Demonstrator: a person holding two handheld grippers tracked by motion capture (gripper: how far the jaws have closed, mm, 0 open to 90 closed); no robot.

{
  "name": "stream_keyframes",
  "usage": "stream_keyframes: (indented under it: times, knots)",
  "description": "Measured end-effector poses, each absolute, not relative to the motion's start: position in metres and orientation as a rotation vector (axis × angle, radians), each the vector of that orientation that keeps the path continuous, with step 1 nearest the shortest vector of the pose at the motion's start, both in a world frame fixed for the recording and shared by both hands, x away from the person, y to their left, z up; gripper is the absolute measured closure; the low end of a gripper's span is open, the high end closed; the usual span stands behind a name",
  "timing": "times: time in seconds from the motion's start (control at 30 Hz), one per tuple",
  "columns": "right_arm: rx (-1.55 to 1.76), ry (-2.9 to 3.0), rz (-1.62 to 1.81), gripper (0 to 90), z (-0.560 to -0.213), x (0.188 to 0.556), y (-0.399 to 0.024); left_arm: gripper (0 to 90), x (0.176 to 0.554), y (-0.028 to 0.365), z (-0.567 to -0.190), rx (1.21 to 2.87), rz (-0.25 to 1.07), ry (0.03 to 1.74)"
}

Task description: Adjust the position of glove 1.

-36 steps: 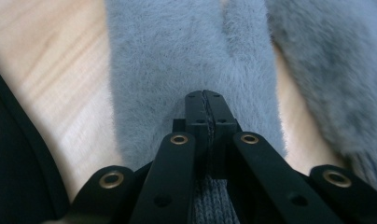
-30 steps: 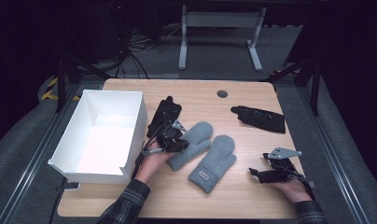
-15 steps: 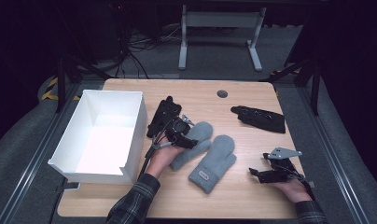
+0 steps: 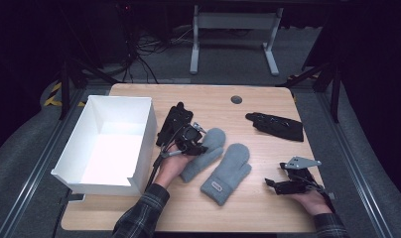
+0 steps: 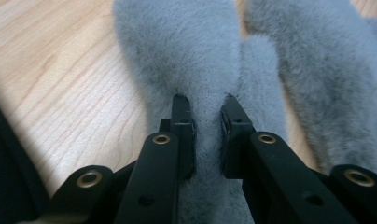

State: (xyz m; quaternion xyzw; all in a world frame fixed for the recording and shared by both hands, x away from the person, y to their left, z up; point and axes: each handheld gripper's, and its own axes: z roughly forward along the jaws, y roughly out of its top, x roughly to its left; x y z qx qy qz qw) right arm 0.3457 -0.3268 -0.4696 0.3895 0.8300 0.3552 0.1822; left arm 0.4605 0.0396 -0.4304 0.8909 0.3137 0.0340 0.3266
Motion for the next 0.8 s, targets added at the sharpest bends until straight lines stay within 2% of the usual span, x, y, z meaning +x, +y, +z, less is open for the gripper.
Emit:
stream_keyframes:
  times: [0.47,0.8]
  knots:
    - [1.099,2.343,1.003,12.2,-0.470,0.346,-0.327,81.0,0.448,0.050,-0.393,2.285,0.039,0.845]
    - [1.100,2.342,1.002,12.3,-0.470,0.346,-0.327,81.2,0.430,0.038,-0.366,2.267,0.017,0.816]
